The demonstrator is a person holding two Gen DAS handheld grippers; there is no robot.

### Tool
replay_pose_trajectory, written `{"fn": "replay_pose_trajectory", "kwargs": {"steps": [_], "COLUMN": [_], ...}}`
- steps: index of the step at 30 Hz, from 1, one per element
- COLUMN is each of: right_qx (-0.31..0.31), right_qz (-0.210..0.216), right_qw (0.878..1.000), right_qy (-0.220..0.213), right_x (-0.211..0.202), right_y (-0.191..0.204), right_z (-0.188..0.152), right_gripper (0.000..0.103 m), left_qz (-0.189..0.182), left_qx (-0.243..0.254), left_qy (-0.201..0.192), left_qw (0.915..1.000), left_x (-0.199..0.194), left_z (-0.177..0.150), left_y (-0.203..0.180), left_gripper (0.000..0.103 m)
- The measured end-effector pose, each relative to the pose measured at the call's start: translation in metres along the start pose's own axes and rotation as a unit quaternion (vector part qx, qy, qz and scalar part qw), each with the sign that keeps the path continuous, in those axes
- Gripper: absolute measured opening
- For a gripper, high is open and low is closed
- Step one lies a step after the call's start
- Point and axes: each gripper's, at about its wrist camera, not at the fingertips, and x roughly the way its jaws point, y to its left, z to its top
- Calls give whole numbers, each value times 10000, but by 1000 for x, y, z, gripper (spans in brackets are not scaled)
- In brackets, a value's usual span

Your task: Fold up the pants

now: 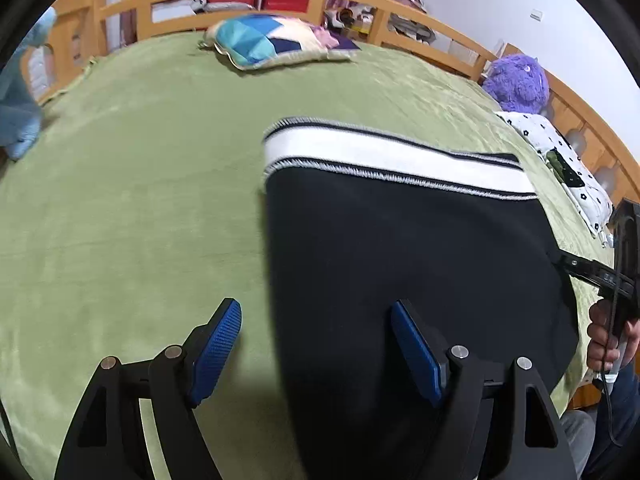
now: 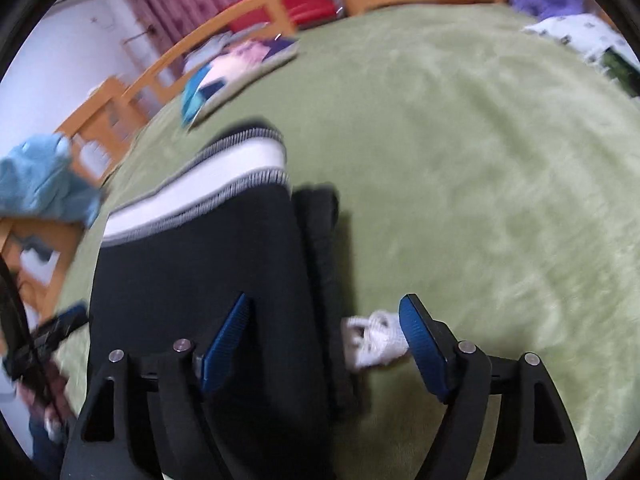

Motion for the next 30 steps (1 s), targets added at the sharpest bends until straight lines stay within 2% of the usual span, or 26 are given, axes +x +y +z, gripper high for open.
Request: {"fn": "replay_pose_trajectory", "kwargs": {"steps": [5, 8, 13, 14, 15, 17, 18, 19, 21, 23, 25, 27, 29, 30], "right_qx": [227, 270, 221, 221, 244, 322, 315, 265, 190, 250, 390, 346, 423, 428], "right_qz": [499, 769, 1010, 1041, 1122, 1255, 1235, 1203, 1030, 930, 891, 819, 910, 852], "right_qw": [9983, 9962, 9936, 9933, 9925, 9908, 9912, 9920, 9944, 9954, 9951, 9952, 9936, 9938], "right_qy": [199, 299, 446, 454, 430, 379, 360, 293, 126, -27, -173, -412, -523, -577], "right_x": [16, 33, 55, 58, 59, 59, 58, 55, 45, 33, 17, 0, -14, -16], "right_y": [-10, -8, 2, 4, 5, 5, 6, 8, 16, 24, 33, 53, 76, 88], "right_z": [-1, 0, 7, 10, 10, 9, 9, 8, 8, 10, 11, 13, 15, 16], "right_gripper": [87, 87, 87, 86, 78, 76, 70, 63, 55, 49, 41, 28, 27, 26], "left_qz": [-120, -262, -838, -895, -906, -1057, -1225, -1217, -1118, -1073, -1197, -1399, -1447, -1359], "left_qx": [-74, -336, -877, -901, -863, -705, -639, -596, -375, -242, -196, -272, -324, -326], "left_qy": [232, 383, 492, 464, 440, 399, 411, 365, 213, 79, 20, 38, 44, -7], "left_qw": [9996, 9984, 9914, 9908, 9912, 9911, 9896, 9901, 9928, 9939, 9926, 9898, 9889, 9902], "left_x": [19, 30, 50, 52, 53, 52, 51, 48, 36, 20, 5, -11, -26, -34], "left_z": [2, 3, 1, 0, -1, -3, -2, -1, 1, 2, 9, 14, 16, 17], "left_y": [4, 16, 30, 31, 29, 24, 21, 20, 15, 12, 15, 24, 37, 44], "left_gripper": [80, 88, 91, 91, 90, 74, 58, 45, 29, 24, 21, 18, 18, 18]}}
